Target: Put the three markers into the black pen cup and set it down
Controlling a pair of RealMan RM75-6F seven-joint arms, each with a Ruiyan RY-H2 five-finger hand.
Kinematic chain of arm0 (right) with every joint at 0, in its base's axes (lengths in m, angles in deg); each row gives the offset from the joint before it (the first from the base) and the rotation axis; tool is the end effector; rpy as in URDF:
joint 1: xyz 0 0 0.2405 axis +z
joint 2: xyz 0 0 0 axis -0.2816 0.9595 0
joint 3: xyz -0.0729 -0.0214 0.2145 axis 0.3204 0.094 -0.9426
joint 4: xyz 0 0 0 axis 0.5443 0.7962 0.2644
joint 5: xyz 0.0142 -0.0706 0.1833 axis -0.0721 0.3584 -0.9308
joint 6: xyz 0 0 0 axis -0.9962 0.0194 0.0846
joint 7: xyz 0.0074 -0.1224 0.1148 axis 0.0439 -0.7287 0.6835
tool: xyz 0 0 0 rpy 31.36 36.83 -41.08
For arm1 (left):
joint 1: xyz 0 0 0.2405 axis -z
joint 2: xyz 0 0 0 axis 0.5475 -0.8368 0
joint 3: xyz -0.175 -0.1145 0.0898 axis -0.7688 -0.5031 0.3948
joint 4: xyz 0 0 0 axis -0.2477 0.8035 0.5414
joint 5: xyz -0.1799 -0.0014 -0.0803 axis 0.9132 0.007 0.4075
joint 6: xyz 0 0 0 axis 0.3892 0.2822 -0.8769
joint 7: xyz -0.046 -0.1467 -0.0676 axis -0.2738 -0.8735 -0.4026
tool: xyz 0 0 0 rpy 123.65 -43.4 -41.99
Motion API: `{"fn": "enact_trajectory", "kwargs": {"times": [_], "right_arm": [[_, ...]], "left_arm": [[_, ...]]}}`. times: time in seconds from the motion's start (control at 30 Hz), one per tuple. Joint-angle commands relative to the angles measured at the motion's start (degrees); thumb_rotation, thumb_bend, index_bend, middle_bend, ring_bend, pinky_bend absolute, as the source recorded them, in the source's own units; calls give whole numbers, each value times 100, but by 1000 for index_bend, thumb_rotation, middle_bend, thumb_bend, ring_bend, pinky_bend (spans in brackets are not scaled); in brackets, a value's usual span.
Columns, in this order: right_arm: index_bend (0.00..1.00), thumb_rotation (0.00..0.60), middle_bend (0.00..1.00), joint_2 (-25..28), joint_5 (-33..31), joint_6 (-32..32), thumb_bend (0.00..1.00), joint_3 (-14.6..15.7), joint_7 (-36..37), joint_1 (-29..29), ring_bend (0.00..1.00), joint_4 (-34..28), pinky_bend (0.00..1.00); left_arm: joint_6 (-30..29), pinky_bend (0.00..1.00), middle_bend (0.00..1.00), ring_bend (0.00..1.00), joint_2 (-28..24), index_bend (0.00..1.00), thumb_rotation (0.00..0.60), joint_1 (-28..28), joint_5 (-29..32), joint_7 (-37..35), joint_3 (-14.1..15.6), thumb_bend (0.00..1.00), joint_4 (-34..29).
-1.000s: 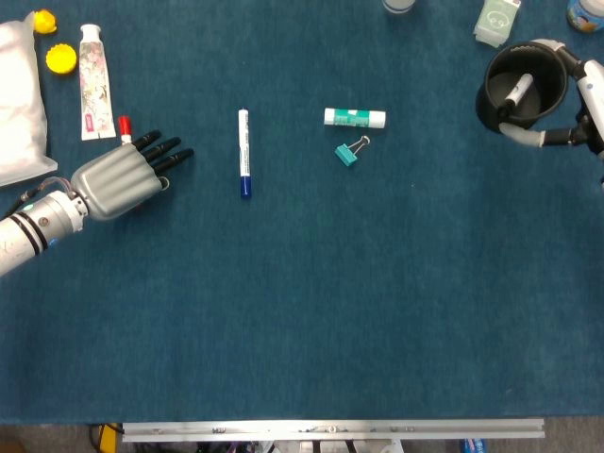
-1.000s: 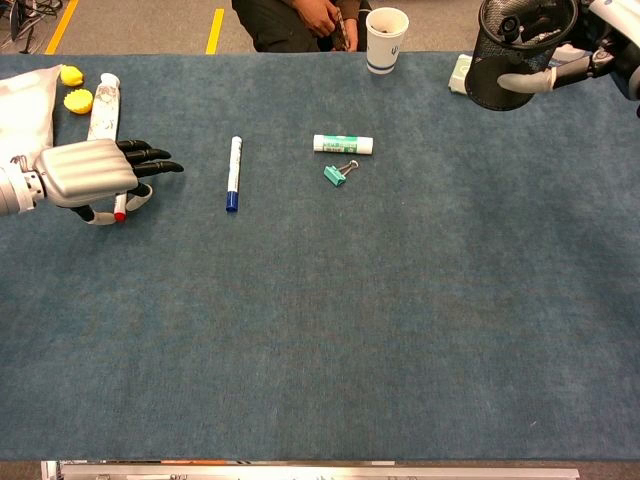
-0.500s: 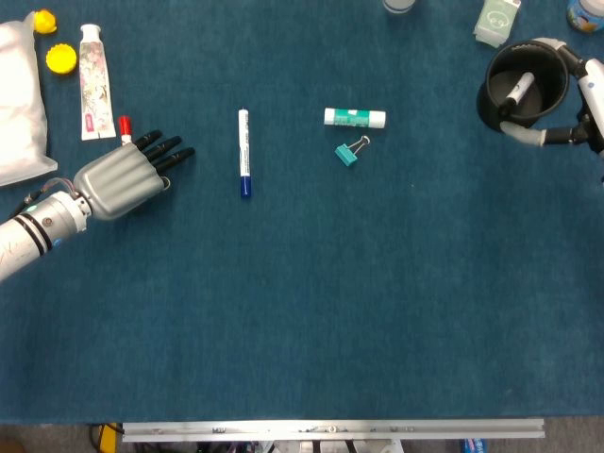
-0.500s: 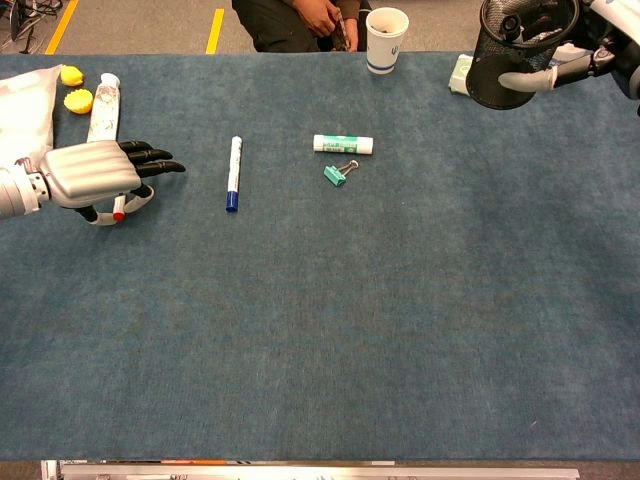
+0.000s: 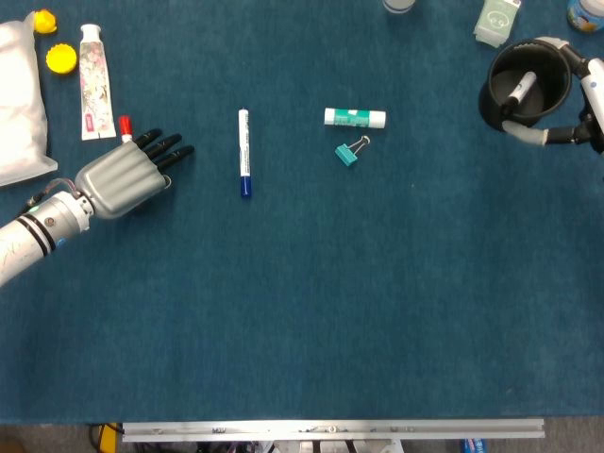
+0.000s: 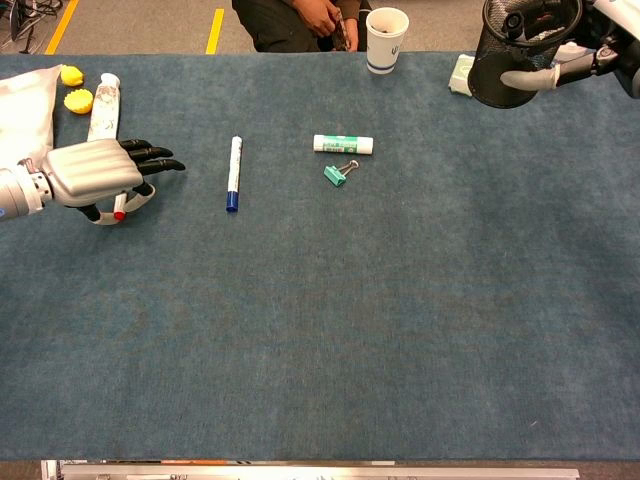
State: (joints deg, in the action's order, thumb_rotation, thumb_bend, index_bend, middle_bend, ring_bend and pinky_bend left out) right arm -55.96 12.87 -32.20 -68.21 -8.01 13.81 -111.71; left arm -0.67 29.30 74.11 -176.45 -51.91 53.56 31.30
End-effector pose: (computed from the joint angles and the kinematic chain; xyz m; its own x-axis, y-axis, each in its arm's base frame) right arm -0.1960 -0.3537 0.0902 -0.2952 -0.2147 0.9310 -0.9439 -0.0851 -0.3189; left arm -0.2602 0.3494 0.0027 0.8810 0.0505 0.4704 0.3440 -0.7511 -0.5635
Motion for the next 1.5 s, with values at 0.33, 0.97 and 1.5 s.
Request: {"fn": "enact_trajectory", "kwargs": {"times": [0.33, 0.97, 1.5], "right_arm": [[383, 600, 355, -39, 26, 7, 162, 3, 69, 4, 276, 39, 295], [387, 600, 355, -31, 176, -21, 162, 39, 213, 4, 276, -12, 296], [389, 600, 355, -259, 376, 152, 163, 158, 158, 209, 276, -102, 296]], "left_arm": [[-192, 126, 101, 0, -323, 692, 600, 11, 118, 62, -145, 220, -500], [-360, 126, 108, 0, -2092, 693, 600, -139, 793, 449, -692, 220, -3406], [-393, 126, 108, 0, -3886, 687, 600, -174, 1099, 257, -1069, 220, -5836]]}}
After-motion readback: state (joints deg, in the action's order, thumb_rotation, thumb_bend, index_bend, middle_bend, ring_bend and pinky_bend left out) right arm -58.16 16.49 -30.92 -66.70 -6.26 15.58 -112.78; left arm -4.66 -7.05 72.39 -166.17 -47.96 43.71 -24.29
